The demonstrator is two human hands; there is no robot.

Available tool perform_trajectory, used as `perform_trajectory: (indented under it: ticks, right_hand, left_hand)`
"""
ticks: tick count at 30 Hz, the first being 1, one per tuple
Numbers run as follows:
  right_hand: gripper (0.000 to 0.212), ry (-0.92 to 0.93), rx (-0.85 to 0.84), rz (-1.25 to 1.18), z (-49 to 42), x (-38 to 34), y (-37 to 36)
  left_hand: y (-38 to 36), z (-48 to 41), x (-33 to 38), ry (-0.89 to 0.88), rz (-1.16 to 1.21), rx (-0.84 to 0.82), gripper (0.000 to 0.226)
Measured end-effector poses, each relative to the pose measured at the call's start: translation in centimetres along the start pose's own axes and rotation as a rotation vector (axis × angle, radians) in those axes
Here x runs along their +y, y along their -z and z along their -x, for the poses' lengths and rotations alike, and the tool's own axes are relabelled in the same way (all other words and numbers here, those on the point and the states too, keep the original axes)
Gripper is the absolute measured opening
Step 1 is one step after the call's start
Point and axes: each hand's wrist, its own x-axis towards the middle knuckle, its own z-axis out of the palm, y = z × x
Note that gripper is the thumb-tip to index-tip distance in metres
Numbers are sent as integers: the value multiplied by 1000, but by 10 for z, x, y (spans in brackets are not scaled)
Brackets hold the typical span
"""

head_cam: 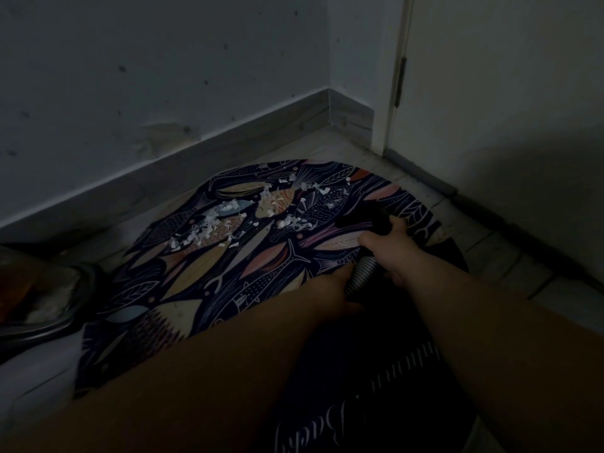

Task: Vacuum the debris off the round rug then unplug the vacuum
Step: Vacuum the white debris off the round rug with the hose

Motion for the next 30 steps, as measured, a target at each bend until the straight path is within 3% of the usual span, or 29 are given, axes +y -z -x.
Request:
perform_trajectory:
  ticks: [19,30]
  right_hand:
    - [86,-7,-122,38,5,-12,-57]
    - [81,10,-128,16,9,-10,-50]
  left_hand:
    - [13,26,-39,63,56,67,78]
    - [12,25,-34,54,17,42,80]
